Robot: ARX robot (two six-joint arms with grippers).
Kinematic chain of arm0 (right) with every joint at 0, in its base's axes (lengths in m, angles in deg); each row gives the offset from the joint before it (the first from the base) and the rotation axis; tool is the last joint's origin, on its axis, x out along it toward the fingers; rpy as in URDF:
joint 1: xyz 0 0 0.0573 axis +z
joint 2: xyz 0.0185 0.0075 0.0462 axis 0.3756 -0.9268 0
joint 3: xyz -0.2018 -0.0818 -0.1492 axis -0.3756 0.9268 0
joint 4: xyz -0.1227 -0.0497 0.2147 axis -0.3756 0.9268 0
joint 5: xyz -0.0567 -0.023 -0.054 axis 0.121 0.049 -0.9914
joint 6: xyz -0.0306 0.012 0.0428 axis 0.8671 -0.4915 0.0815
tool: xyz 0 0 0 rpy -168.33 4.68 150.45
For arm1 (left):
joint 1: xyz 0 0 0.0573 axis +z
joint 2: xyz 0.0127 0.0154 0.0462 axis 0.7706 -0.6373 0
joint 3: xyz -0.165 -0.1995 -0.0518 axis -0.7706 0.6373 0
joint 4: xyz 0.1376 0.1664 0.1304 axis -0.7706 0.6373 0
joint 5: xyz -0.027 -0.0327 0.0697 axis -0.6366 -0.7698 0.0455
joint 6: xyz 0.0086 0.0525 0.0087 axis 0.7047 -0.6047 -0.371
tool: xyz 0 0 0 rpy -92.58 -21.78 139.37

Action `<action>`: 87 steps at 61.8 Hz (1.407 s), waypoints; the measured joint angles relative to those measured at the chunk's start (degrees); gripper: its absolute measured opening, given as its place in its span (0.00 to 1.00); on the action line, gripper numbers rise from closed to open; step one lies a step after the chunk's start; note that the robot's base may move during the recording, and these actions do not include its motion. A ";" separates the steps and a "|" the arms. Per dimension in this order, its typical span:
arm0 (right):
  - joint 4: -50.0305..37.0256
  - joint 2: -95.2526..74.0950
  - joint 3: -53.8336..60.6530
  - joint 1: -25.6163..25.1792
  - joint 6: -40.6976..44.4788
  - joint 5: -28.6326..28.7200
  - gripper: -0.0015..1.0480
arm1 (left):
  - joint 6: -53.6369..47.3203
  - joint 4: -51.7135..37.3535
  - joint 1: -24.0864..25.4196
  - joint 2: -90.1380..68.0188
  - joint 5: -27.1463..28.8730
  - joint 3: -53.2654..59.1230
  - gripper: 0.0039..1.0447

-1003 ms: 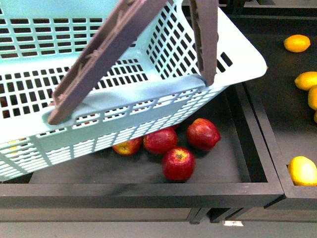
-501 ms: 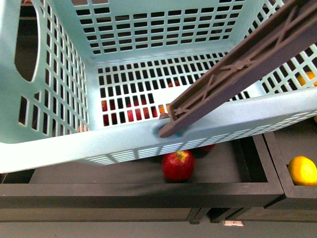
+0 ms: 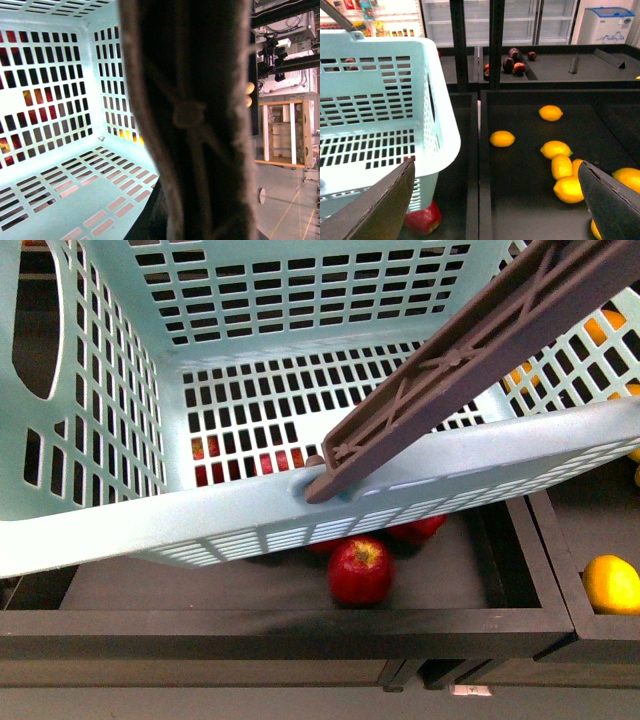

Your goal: Pick lemon and mango into basket

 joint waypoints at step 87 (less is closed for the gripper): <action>-13.62 -128.54 -60.78 -22.34 -36.37 -9.88 0.92 | 0.07 0.00 0.00 0.09 0.24 0.11 0.04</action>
